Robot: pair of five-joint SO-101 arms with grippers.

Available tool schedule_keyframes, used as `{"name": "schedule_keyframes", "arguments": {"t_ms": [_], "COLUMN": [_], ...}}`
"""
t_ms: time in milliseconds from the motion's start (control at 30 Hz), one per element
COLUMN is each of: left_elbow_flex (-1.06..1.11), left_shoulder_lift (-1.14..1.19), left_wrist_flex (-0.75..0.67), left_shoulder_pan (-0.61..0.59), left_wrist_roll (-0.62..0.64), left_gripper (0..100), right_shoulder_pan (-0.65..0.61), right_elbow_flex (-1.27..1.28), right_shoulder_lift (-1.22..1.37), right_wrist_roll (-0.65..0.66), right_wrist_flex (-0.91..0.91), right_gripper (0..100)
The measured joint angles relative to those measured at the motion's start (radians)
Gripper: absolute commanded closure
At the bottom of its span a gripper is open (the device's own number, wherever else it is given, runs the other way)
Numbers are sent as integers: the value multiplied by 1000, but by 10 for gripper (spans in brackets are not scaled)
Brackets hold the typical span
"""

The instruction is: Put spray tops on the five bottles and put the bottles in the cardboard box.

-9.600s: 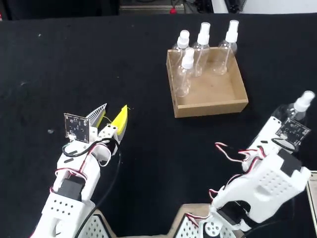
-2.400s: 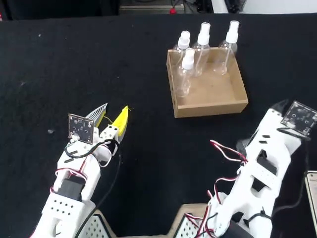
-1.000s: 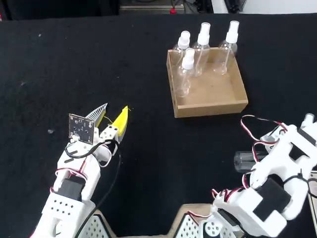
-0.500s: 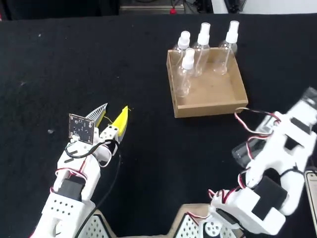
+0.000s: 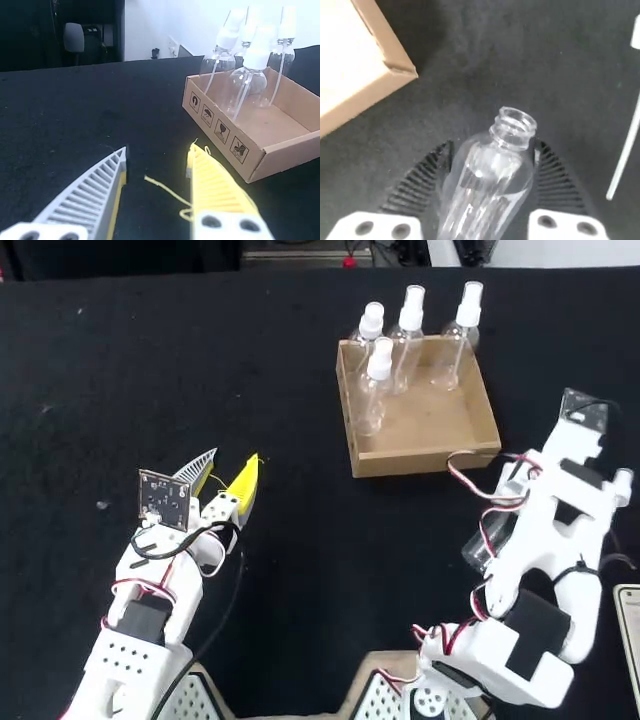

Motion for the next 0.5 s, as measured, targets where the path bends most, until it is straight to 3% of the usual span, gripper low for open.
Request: {"name": "schedule_keyframes", "arguments": {"t_ms": [200, 500], "left_elbow_flex": [0, 0], "left_shoulder_lift": [0, 0], "left_wrist_flex": [0, 0], "left_shoulder_pan": [0, 0], "left_wrist_roll": [0, 0], "left_gripper": [805, 805], "right_shoulder_pan": [0, 0], "right_elbow_flex": [-112, -118], "right_shoulder_lift": [0, 118], "right_wrist_roll": [-163, -189], "right_wrist_flex": [184, 196], "right_gripper": [792, 674]}}
